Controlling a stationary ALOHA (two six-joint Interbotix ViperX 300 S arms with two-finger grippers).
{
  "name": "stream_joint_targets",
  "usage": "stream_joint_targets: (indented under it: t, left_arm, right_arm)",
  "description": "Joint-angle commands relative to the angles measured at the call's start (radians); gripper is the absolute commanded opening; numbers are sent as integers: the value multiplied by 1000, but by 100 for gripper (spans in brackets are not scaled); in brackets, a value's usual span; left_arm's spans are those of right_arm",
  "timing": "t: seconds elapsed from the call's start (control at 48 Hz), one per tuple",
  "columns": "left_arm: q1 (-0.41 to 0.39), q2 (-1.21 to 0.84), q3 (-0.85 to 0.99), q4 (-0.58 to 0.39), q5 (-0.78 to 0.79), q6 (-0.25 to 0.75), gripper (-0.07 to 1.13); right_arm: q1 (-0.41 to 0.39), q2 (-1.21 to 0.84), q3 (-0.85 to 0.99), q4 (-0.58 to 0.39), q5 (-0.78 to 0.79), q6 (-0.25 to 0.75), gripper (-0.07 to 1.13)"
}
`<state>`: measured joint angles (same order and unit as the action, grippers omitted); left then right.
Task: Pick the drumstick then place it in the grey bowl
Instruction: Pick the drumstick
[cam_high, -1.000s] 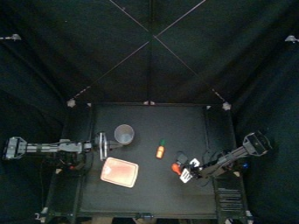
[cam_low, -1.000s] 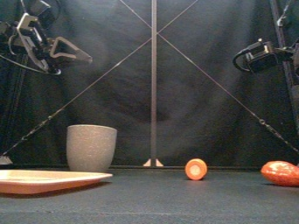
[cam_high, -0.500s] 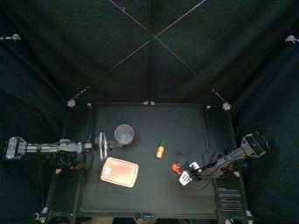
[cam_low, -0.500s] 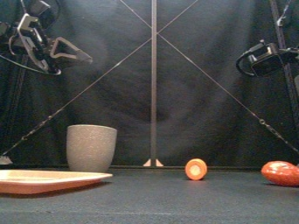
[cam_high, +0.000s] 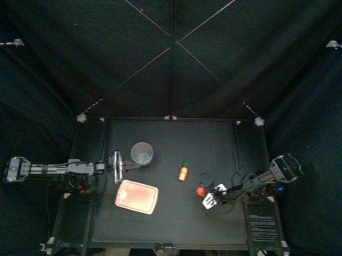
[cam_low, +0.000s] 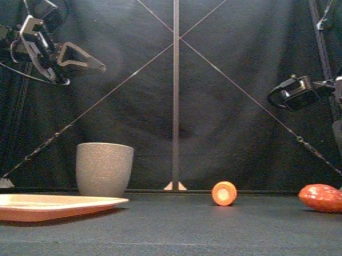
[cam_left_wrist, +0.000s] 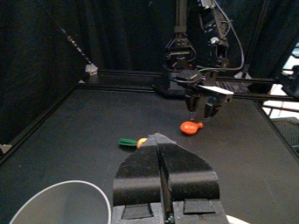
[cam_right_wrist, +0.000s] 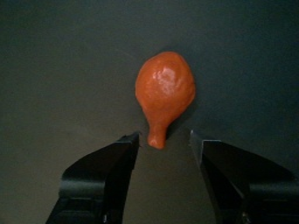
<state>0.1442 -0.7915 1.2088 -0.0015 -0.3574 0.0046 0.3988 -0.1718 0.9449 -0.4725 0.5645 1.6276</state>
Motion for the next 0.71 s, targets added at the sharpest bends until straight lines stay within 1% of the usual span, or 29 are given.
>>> stream_joint_targets:
  t: [0.021, 0.188, 0.292, 0.375, 0.583, 0.708]
  left_arm:
    - [5, 2, -12, 3, -12, 2, -3]
    - [5, 0, -12, 3, -11, 2, -3]
    - [5, 0, -12, 3, -12, 2, -3]
    - [5, -2, -11, 3, -12, 2, -3]
    - [5, -8, -9, 3, -12, 2, -3]
    - [6, -8, -9, 3, -12, 2, -3]
  right_arm:
    - [-12, 5, -17, -6, -14, 2, 86]
    - [-21, 32, -18, -12, -31, 2, 85]
    - [-28, 54, -21, -12, -46, 2, 81]
    - [-29, 72, -25, -12, -51, 0, 76]
    - [-23, 84, -48, -12, -51, -2, 56]
    - [-32, 74, -61, -25, -44, -9, 51]
